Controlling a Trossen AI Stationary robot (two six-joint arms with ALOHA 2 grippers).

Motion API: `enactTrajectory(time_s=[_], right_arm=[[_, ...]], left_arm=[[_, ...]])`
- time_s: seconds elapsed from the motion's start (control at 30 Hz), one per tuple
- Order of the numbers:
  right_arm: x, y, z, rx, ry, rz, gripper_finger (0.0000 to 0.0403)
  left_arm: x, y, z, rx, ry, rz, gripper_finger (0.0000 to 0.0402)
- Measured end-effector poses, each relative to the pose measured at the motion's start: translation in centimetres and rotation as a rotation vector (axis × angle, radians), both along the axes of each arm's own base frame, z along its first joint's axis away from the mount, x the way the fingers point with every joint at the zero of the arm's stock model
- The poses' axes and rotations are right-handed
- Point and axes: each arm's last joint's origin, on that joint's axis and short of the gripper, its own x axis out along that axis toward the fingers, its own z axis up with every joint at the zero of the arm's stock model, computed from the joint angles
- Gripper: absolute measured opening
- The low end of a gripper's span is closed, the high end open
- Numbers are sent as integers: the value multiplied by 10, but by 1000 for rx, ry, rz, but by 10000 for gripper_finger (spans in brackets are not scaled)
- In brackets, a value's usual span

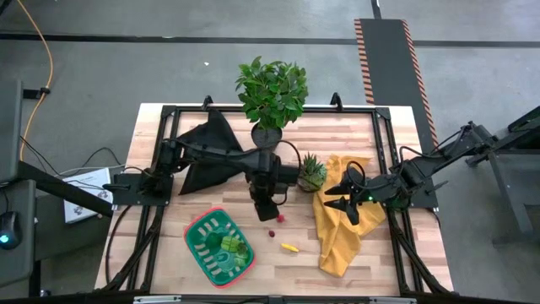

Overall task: Pick and placing Produce into tupperware
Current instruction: Put the pink peach into the blue basket

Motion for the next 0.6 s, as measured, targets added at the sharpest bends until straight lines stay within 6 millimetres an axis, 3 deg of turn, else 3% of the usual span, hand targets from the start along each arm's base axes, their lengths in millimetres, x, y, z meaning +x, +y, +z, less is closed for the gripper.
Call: enactTrajectory(time_s=[0.4, 0.6], right_arm=[[0, 1, 0, 17, 9, 34, 188], [0, 1, 0, 28, 14, 34, 188]], left_arm=[[-7, -2, 67, 3, -37, -24, 113], [-12, -19, 96, -42, -144, -53, 113]])
